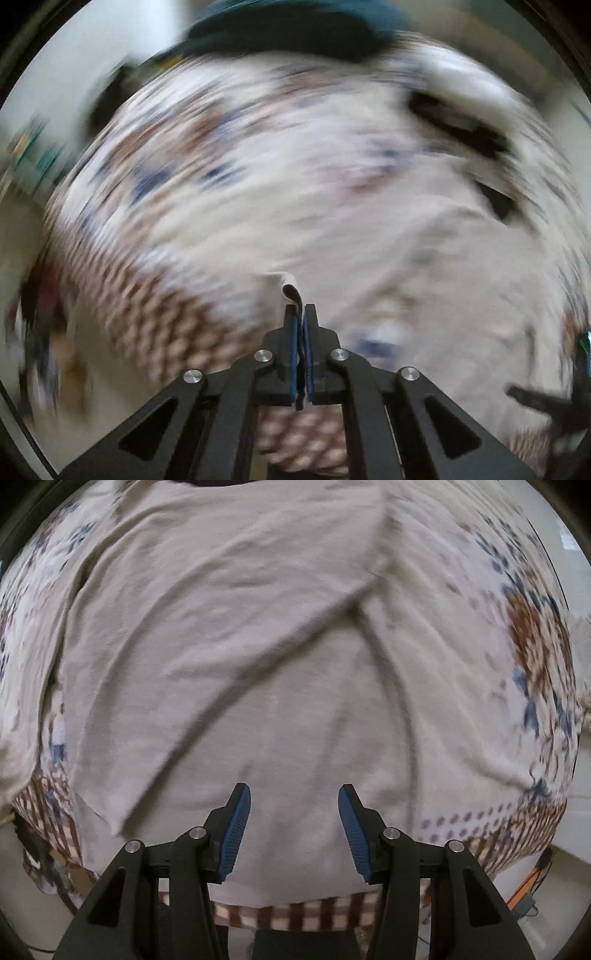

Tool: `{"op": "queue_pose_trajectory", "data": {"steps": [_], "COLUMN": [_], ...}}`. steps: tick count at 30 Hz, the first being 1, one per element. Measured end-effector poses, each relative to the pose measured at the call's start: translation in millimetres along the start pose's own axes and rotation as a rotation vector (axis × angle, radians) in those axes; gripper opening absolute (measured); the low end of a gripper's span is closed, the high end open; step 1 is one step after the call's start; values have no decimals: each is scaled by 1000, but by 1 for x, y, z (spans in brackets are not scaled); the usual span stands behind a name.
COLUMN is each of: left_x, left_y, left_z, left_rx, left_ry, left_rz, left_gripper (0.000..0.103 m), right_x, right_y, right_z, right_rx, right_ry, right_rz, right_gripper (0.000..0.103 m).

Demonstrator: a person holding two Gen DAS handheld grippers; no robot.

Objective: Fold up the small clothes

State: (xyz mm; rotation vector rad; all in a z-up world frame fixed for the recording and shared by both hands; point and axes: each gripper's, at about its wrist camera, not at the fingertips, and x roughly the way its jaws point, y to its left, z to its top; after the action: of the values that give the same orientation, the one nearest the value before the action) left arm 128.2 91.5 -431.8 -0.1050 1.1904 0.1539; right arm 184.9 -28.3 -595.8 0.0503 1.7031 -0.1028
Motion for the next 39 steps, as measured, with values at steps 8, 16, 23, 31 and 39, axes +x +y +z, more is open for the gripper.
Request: {"op": "queue_pose_trajectory", "data": {"steps": [8, 16, 23, 31, 39], "left_x": [-19, 26, 59, 75, 82], "left_y": [-225, -278, -215, -78, -7], "left_z": [-64, -146, -101, -50, -76], "left_rx": [619, 795, 564, 248, 158], "left_ry": [-34, 181, 246, 259, 328], "left_rz": [-400, -430, -282, -38, 29], "left_gripper": [1, 6, 80, 80, 79], "right_x": [21, 22, -11, 21, 11], "right_y": [-129, -261, -306, -255, -265], "right_z": [-57, -119, -116, -80, -105], "right_rx": [152, 247, 291, 145, 182], "right_ry": [47, 64, -42, 7, -16], "right_rz": [-42, -49, 329, 395, 276], "right_gripper": [52, 52, 52, 51, 2]}}
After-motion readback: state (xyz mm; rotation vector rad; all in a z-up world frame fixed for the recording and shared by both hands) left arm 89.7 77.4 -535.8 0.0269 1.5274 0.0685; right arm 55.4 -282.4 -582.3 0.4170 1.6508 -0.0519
